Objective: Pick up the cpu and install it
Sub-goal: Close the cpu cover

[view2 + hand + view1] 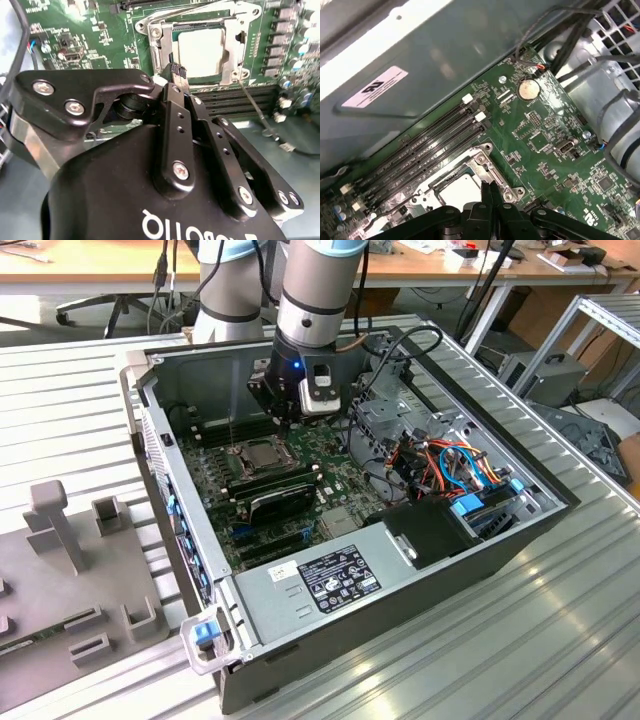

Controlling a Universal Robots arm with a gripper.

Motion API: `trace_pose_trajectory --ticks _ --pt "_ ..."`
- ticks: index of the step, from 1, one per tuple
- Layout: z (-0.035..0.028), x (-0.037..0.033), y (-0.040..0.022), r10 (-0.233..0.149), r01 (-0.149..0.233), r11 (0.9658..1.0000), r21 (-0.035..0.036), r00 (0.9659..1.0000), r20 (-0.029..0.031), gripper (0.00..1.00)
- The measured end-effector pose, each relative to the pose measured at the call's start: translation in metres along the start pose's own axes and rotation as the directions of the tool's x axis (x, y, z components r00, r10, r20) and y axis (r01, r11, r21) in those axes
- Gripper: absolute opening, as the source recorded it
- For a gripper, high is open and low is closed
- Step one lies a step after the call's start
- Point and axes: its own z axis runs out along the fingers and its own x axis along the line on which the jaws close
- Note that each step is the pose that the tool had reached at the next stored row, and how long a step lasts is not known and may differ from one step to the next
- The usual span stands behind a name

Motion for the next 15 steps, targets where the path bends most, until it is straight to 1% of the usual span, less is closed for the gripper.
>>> trace_pose_trajectory --ticks 1,2,4,5,7,8,9,15 --pt "0.0003 0.0 0.0 -0.05 0.05 0.9988 0.0015 0.9988 -0.001 0.11" --pt "0.0006 0.0 0.0 -0.096 0.096 0.9953 0.0029 0.9953 -0.0019 0.11" --pt "0.0008 0.0 0.0 -0.141 0.141 0.99 0.0043 0.99 -0.0027 0.11" --pt "0.001 0.0 0.0 -0.163 0.163 0.9867 0.0049 0.9867 -0.0033 0.11" --pt "0.0011 0.0 0.0 -0.234 0.234 0.9722 0.0069 0.9722 -0.005 0.11" --pt "0.0012 0.0 0.0 -0.246 0.246 0.9693 0.007 0.9693 -0.0052 0.11" --pt "0.0012 0.0 0.0 -0.248 0.249 0.9686 0.0071 0.9686 -0.0053 0.11" --pt "0.0012 -0.0001 0.0 -0.249 0.249 0.9685 0.0072 0.9685 -0.0053 0.11"
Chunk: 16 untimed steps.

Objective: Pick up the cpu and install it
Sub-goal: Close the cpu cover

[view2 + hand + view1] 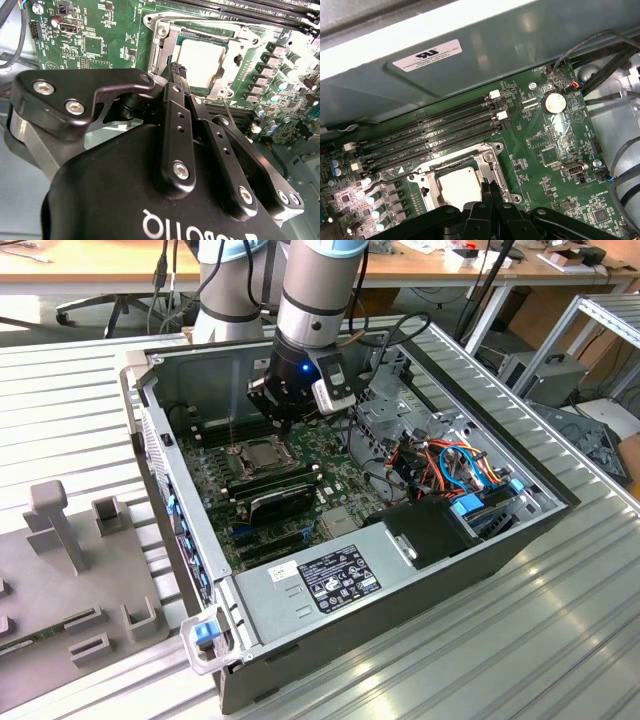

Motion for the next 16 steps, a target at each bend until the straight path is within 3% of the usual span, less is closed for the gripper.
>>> trace_pose_trajectory --ticks 5,8,10,14,16 --pt "0.0001 0.0 0.0 -0.012 0.012 0.9999 0.0006 0.9999 -0.0001 0.11" --pt "0.0003 0.0 0.0 -0.066 0.066 0.9978 0.002 0.9978 -0.0011 0.11" --pt "0.0005 0.0 0.0 -0.114 0.114 0.9935 0.0033 0.9935 -0.0022 0.11" --pt "0.001 0.0 0.0 -0.208 0.208 0.9781 0.0057 0.9781 -0.0044 0.11" --pt "0.0014 0.0 0.0 -0.271 0.271 0.9625 0.0071 0.9626 -0.006 0.11"
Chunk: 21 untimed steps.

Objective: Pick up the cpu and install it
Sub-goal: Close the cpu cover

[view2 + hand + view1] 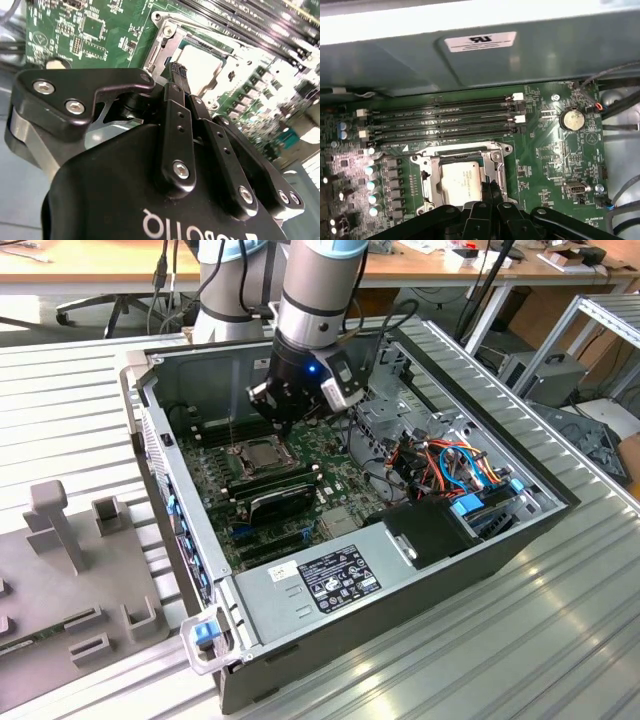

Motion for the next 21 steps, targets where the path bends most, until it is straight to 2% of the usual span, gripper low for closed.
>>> trace_pose_trajectory --ticks 3,6,9,14,21 --pt "0.0003 0.0 0.0 -0.06 0.06 0.9982 0.0017 0.9982 -0.0012 0.11" --pt "0.0007 0.0 0.0 -0.128 0.128 0.9918 0.0035 0.9918 -0.0026 0.11" --pt "0.001 0.0 -0.0001 -0.209 0.209 0.9779 0.0054 0.9779 -0.0045 0.11" --pt "0.0016 0.0026 -0.0002 -0.21 0.21 0.9777 0.0053 0.9777 -0.0044 0.11" --pt "0.0038 0.0159 -0.0011 -0.208 0.208 0.9782 0.0053 0.9782 -0.0043 0.11"
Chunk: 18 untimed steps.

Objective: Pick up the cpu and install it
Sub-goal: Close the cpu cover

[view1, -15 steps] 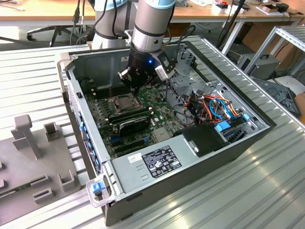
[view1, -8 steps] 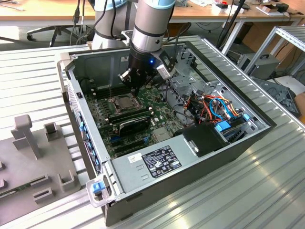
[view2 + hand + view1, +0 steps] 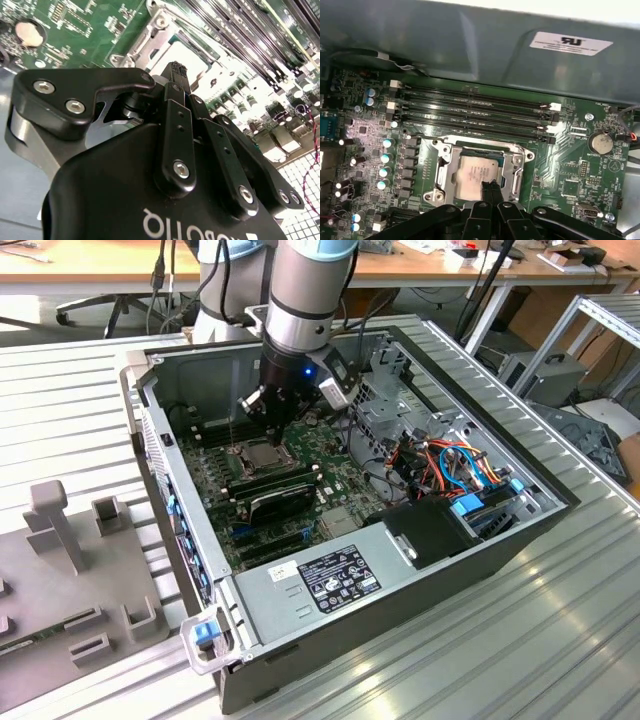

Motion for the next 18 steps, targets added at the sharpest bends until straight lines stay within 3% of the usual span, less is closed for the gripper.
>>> trace_pose_trajectory --ticks 9,15,18 --pt "0.009 0.0205 0.0027 0.01 -0.01 1.0 -0.0002 1.0 0.0001 0.11" --pt "0.0121 0.0233 0.003 0.052 -0.052 0.9986 -0.0013 0.9986 0.0009 0.11" --pt "0.0128 0.0299 0.004 0.065 -0.065 0.9979 -0.0018 0.9979 0.0012 0.11"
